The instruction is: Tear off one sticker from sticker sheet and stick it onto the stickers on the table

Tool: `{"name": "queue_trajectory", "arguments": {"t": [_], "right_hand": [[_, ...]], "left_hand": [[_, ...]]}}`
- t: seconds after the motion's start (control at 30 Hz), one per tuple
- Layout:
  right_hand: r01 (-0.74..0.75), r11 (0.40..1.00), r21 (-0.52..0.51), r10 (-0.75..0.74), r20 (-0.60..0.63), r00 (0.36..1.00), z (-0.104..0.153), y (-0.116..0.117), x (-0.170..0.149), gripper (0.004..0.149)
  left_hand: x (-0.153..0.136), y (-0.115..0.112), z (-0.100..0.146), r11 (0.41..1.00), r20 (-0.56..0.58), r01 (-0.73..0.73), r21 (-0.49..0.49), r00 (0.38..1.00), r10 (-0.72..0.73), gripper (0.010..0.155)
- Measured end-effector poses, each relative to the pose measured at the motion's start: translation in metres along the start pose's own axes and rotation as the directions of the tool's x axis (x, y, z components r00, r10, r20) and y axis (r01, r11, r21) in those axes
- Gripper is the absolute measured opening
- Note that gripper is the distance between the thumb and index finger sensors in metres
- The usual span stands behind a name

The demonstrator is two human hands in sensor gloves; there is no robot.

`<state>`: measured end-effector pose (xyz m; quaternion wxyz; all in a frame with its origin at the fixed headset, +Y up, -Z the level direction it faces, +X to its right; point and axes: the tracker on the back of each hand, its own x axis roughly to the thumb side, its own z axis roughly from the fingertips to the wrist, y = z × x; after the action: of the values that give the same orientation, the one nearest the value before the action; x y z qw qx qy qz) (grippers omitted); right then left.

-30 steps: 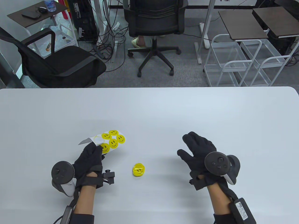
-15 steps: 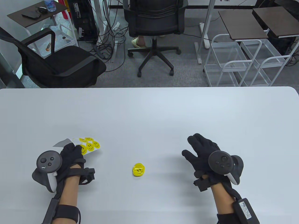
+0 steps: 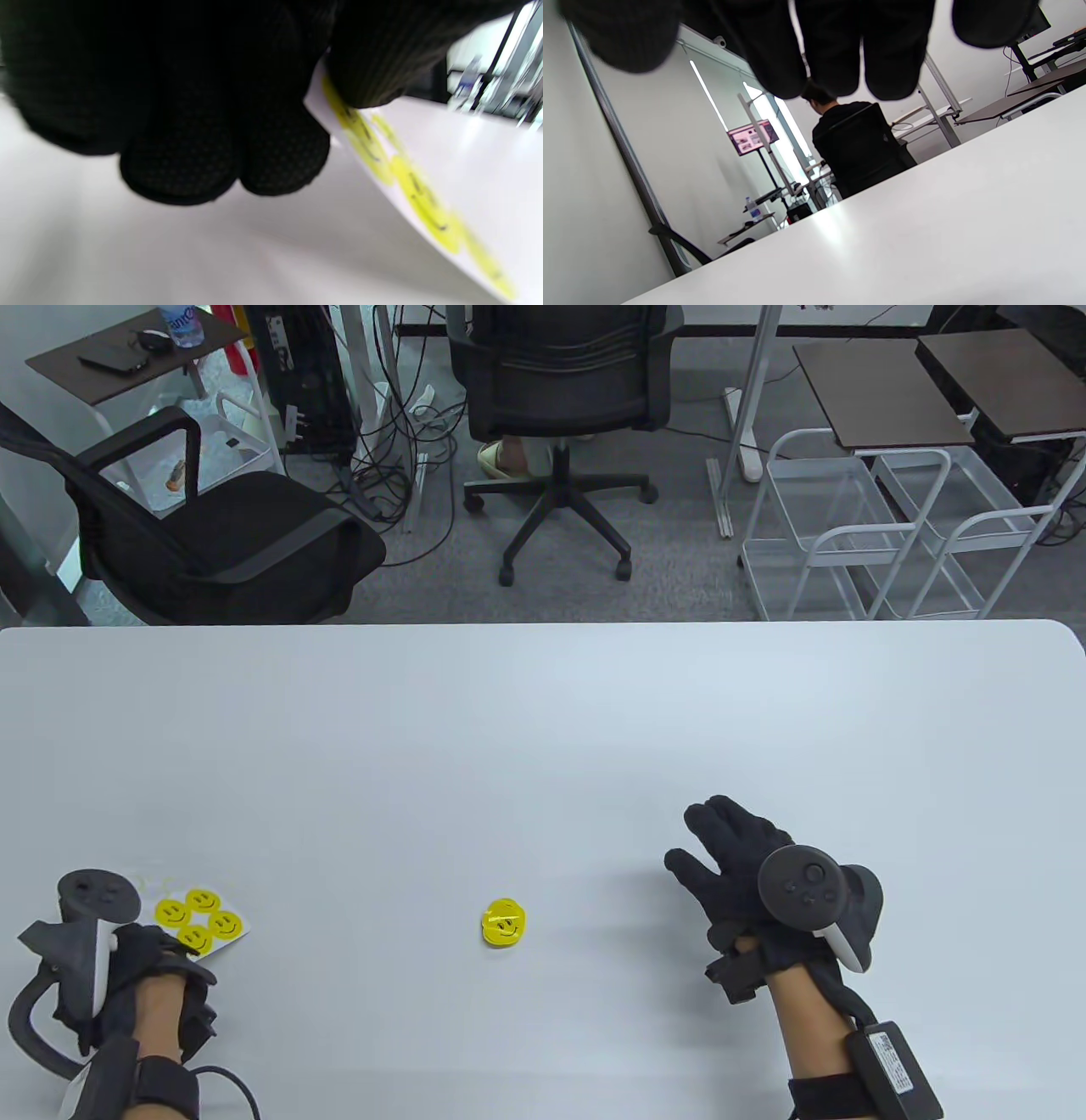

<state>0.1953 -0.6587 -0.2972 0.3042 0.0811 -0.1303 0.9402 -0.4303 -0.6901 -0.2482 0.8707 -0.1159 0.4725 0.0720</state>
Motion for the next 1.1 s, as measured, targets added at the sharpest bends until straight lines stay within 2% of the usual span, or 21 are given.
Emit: {"name": "queue_trajectory", "arguments": {"t": [0.13, 0.23, 0.4, 0.53, 0.57, 0.67, 0.77, 0.9, 1.0, 1.1], "right_hand": [[0.000, 1.000, 0.008, 0.000, 0.003, 1.000, 0.000, 0.001, 0.000, 0.071], [0.001, 1.000, 0.011, -0.001, 0.005, 1.000, 0.000, 0.002, 0.000, 0.071], [0.010, 1.000, 0.012, -0.010, 0.001, 1.000, 0.001, 0.002, 0.000, 0.071], [0.014, 1.000, 0.015, -0.014, -0.004, 1.000, 0.001, 0.002, 0.000, 0.071], [0.014, 1.000, 0.015, -0.014, -0.005, 1.000, 0.001, 0.002, 0.000, 0.071], [0.010, 1.000, 0.018, -0.010, -0.006, 1.000, 0.001, 0.002, 0.000, 0.071], [0.009, 1.000, 0.021, -0.009, -0.010, 1.000, 0.001, 0.003, 0.000, 0.071], [-0.002, 1.000, 0.028, 0.002, -0.013, 1.000, 0.000, 0.004, 0.000, 0.071], [-0.009, 0.999, 0.030, 0.010, -0.012, 1.000, 0.000, 0.004, 0.001, 0.072], [-0.010, 0.999, 0.033, 0.010, -0.012, 1.000, 0.001, 0.005, 0.000, 0.072]], "left_hand": [[-0.007, -0.006, -0.006, 0.973, -0.031, 0.189, -0.135, 0.980, -0.195, 0.046], [-0.011, -0.009, -0.008, 0.939, -0.028, 0.295, -0.176, 0.952, -0.305, 0.046], [-0.017, -0.016, -0.011, 0.891, -0.029, 0.391, -0.231, 0.913, -0.408, 0.050], [-0.016, -0.018, -0.010, 0.856, -0.026, 0.458, -0.239, 0.879, -0.477, 0.060], [-0.013, -0.016, -0.009, 0.845, -0.022, 0.488, -0.220, 0.863, -0.505, 0.064], [0.003, -0.005, -0.003, 0.751, -0.017, 0.652, -0.106, 0.754, -0.657, 0.069], [0.031, 0.016, 0.011, 0.751, 0.023, 0.658, 0.060, 0.751, -0.660, 0.077], [0.079, 0.043, 0.040, 0.760, 0.163, 0.582, 0.288, 0.752, -0.638, 0.087], [0.120, 0.062, 0.081, 0.780, 0.349, 0.406, 0.475, 0.727, -0.591, 0.093], [0.146, 0.068, 0.114, 0.804, 0.476, 0.257, 0.537, 0.694, -0.540, 0.096]]}}
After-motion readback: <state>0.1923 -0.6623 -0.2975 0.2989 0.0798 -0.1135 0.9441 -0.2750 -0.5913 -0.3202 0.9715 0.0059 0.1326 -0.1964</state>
